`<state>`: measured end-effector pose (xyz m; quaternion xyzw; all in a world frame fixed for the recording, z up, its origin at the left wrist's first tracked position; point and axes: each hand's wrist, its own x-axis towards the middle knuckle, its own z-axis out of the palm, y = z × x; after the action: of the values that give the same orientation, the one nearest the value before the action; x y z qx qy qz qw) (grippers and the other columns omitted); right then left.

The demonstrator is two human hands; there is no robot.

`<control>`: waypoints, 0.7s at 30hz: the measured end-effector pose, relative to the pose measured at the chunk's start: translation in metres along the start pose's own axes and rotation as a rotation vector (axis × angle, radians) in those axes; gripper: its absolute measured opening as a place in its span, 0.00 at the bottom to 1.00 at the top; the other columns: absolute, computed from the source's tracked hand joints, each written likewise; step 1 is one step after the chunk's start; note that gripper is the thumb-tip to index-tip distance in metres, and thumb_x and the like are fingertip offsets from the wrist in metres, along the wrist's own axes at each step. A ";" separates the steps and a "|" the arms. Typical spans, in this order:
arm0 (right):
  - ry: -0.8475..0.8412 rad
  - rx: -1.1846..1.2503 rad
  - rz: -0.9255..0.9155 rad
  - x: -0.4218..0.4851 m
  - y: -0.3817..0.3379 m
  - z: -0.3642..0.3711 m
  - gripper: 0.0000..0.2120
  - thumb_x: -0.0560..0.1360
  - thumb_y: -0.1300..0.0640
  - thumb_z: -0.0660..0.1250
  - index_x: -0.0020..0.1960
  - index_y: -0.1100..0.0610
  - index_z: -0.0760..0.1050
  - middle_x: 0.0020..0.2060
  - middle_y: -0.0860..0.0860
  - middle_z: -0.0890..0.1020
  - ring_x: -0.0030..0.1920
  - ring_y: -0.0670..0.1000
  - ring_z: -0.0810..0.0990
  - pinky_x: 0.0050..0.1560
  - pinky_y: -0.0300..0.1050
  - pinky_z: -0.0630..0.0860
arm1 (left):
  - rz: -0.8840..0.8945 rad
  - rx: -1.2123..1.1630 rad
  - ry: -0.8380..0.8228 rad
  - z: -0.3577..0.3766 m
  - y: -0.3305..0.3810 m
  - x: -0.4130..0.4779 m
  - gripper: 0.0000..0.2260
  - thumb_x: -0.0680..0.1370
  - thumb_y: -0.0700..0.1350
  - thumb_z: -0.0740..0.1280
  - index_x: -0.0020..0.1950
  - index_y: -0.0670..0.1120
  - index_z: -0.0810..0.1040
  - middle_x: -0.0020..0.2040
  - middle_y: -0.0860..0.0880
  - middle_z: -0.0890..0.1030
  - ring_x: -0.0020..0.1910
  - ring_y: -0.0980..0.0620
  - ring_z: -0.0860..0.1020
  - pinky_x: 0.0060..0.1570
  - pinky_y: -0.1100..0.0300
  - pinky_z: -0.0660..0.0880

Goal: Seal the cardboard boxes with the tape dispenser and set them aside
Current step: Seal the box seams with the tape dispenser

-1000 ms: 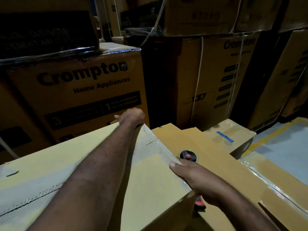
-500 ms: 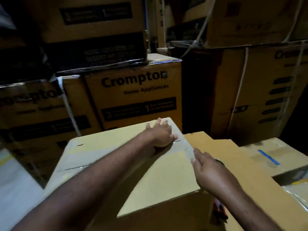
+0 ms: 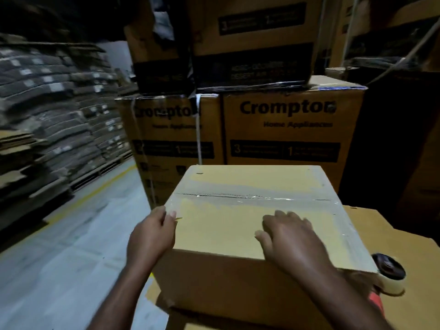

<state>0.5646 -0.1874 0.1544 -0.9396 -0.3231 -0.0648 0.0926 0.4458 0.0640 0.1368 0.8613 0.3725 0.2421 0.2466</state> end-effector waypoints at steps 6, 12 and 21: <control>-0.101 0.134 -0.282 0.055 -0.062 0.009 0.12 0.82 0.45 0.58 0.50 0.51 0.74 0.49 0.50 0.77 0.51 0.54 0.75 0.47 0.49 0.71 | -0.112 -0.475 -0.064 -0.001 -0.015 0.020 0.09 0.82 0.49 0.67 0.60 0.53 0.84 0.53 0.51 0.85 0.55 0.47 0.83 0.57 0.48 0.79; -0.198 0.258 -0.588 0.117 -0.129 0.028 0.15 0.83 0.47 0.57 0.68 0.45 0.72 0.65 0.46 0.78 0.62 0.51 0.76 0.57 0.51 0.75 | -0.065 -0.820 -0.073 0.015 -0.034 0.009 0.14 0.83 0.42 0.64 0.67 0.53 0.80 0.60 0.59 0.82 0.61 0.63 0.79 0.51 0.72 0.75; -0.071 0.018 -0.480 0.209 -0.157 0.054 0.18 0.79 0.44 0.54 0.59 0.48 0.79 0.58 0.48 0.81 0.53 0.50 0.78 0.49 0.47 0.73 | -0.015 -0.858 -0.045 0.029 -0.047 0.006 0.24 0.82 0.30 0.59 0.66 0.57 0.77 0.68 0.60 0.77 0.65 0.70 0.74 0.60 0.75 0.70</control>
<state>0.6350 0.0701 0.1606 -0.8366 -0.5409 -0.0491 0.0715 0.4419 0.0896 0.0878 0.6830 0.2387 0.3546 0.5923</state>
